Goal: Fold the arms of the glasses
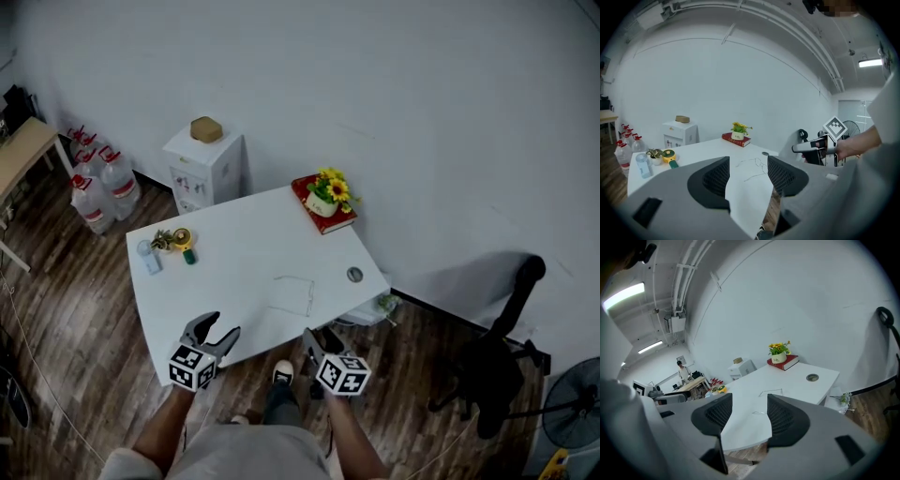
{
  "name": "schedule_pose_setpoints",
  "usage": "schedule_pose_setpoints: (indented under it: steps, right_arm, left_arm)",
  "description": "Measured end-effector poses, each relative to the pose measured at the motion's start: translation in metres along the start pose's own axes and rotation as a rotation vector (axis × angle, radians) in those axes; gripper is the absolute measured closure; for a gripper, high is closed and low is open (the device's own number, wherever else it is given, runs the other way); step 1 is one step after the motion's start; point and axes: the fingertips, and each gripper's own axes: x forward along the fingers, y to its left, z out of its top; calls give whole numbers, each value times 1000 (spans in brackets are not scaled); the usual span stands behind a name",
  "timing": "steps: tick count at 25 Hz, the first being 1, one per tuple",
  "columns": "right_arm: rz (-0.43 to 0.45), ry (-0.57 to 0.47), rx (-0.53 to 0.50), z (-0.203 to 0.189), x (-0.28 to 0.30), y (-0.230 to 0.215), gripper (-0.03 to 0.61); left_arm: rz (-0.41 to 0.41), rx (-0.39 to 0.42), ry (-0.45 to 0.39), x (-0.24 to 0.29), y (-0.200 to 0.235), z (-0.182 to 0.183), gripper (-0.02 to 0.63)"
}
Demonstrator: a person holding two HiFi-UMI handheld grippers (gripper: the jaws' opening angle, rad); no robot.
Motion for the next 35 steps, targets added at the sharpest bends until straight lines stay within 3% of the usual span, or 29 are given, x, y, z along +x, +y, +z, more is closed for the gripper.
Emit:
schedule_pose_setpoints:
  steps: [7,14,20,24,26,35]
  right_arm:
    - [47,169,0,28,82,-66,359]
    - [102,365,160,20,151,-127,387]
    - [164,522,293,-2,178,-145,396]
    - [186,573,336,-13,186,-146,425]
    - [187,587,346,-16,191,-145,454]
    - [136,689,407,-40,202,-139,466]
  left_arm:
    - [125,-49,-11,70,37,31,365]
    - [223,-93,-18,137,62,52,370]
    - [240,-119,5,165,71,48,373]
    - [239,-120,15,171,79,48,374]
    - [235,-124,18,172,82,49,374]
    - [226,-142,22,165,97,47,377]
